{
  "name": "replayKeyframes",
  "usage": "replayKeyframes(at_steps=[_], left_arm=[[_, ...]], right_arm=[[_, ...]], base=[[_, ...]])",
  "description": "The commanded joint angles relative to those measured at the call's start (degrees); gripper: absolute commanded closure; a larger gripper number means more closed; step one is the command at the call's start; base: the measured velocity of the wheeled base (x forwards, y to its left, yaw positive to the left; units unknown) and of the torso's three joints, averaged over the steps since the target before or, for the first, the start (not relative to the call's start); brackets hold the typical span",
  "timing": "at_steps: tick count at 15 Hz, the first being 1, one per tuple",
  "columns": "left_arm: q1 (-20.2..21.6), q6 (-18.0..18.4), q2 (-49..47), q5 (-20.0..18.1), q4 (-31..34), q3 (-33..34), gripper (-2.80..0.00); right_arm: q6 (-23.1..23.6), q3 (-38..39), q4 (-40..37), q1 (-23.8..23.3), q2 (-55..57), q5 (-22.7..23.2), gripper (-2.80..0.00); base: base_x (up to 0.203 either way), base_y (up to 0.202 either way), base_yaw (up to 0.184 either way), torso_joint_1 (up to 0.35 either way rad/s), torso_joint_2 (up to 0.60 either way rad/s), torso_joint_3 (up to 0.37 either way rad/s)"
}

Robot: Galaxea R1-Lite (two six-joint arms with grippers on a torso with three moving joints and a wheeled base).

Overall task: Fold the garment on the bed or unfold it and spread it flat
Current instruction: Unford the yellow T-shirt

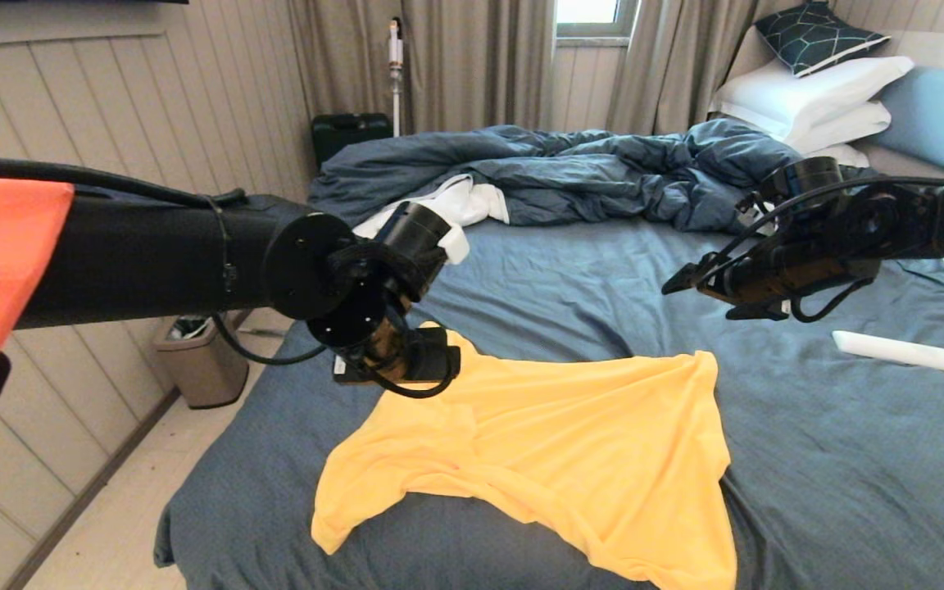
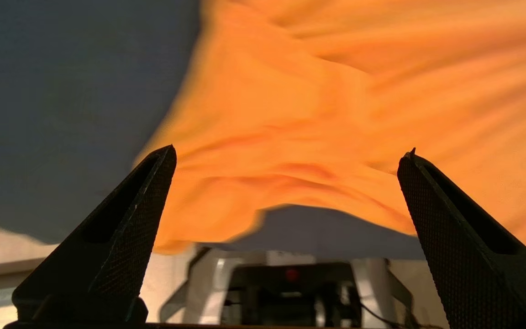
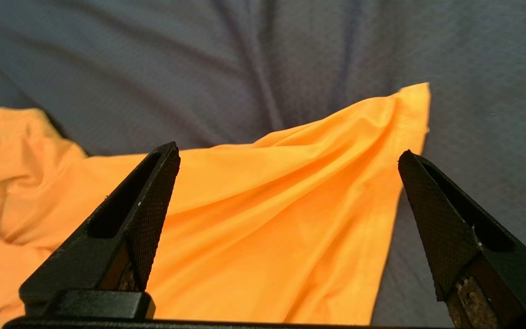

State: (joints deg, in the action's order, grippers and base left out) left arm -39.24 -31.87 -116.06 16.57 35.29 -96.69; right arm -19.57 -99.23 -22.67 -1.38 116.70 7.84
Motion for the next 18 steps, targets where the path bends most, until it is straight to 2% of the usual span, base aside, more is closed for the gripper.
replayKeyframes(at_steps=[1,4,6,8,10,15,18], left_arm=[[3.7,1.4,5.2,0.0,-2.7,6.7,-2.80],[9.5,8.5,13.2,-1.7,-13.9,19.7,-2.80],[15.8,14.8,20.3,-5.3,-23.5,26.8,-2.80],[21.5,17.9,23.0,-10.3,-30.6,28.7,-2.80],[24.5,18.4,22.9,-11.2,-33.6,27.0,-2.80],[24.1,17.8,20.5,-8.4,-33.4,23.1,-2.80],[16.9,16.7,15.3,-4.9,-33.5,22.1,-2.80]], right_arm=[[-0.1,0.1,-0.1,0.0,-0.4,0.2,-2.80],[-0.1,0.2,-0.1,0.0,-0.4,0.6,-2.80],[-0.1,0.3,-0.1,0.0,-0.4,0.6,-2.80],[-0.1,0.3,0.0,0.0,-0.3,0.5,-2.80],[-0.1,0.2,0.2,-0.1,-0.1,0.6,-2.80],[-0.2,0.3,0.2,0.0,0.1,0.6,-2.80],[-0.2,0.2,0.4,-0.1,0.3,0.6,-2.80]], base=[[0.000,0.000,0.000,0.000,0.00,0.000],[0.000,0.000,0.000,0.000,0.00,0.000],[0.000,0.000,0.000,0.000,0.00,0.000],[0.000,0.000,0.000,0.000,0.00,0.000],[0.000,0.000,0.000,0.000,0.00,0.000],[0.000,0.000,0.000,0.000,0.00,0.000],[0.000,0.000,0.000,0.000,0.00,0.000]])
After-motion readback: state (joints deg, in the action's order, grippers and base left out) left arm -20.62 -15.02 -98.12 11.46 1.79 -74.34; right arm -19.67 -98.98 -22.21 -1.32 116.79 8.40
